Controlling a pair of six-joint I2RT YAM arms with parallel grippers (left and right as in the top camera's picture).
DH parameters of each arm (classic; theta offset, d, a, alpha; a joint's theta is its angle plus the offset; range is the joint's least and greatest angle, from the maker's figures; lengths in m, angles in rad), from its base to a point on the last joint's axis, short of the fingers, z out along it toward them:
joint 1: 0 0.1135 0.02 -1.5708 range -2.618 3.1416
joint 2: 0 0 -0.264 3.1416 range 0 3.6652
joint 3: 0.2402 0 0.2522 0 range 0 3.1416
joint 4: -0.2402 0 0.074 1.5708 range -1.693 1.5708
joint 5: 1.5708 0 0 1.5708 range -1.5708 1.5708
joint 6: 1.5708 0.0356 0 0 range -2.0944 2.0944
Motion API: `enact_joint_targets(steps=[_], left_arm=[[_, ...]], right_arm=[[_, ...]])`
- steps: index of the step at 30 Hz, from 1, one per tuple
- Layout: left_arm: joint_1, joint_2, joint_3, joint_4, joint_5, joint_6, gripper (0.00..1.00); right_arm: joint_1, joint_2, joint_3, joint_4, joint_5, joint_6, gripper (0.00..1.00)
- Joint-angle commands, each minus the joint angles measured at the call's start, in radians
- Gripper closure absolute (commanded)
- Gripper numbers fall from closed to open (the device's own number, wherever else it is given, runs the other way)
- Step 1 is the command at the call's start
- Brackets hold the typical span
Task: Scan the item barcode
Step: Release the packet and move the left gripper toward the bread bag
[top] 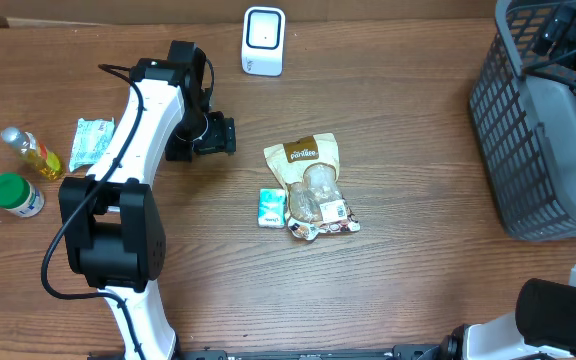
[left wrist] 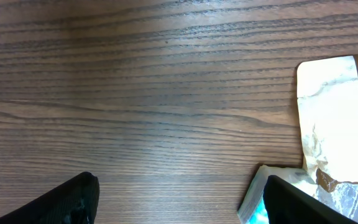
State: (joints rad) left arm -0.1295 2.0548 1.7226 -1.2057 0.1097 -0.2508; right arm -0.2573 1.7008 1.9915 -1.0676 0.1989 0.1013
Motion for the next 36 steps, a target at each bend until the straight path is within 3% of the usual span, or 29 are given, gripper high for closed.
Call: enact_joint_targets(steps=[1,36], left_arm=[[-0.004,-0.002,0.0,-0.001,0.014,0.019,0.14],[-0.005,-0.002,0.0,-0.002,0.021,0.019,0.13]], right_arm=[[0.0,-0.01,0.018,0.003,0.01,0.004,0.0],[0.0,-0.01,0.018,0.004,0.01,0.004,0.0]])
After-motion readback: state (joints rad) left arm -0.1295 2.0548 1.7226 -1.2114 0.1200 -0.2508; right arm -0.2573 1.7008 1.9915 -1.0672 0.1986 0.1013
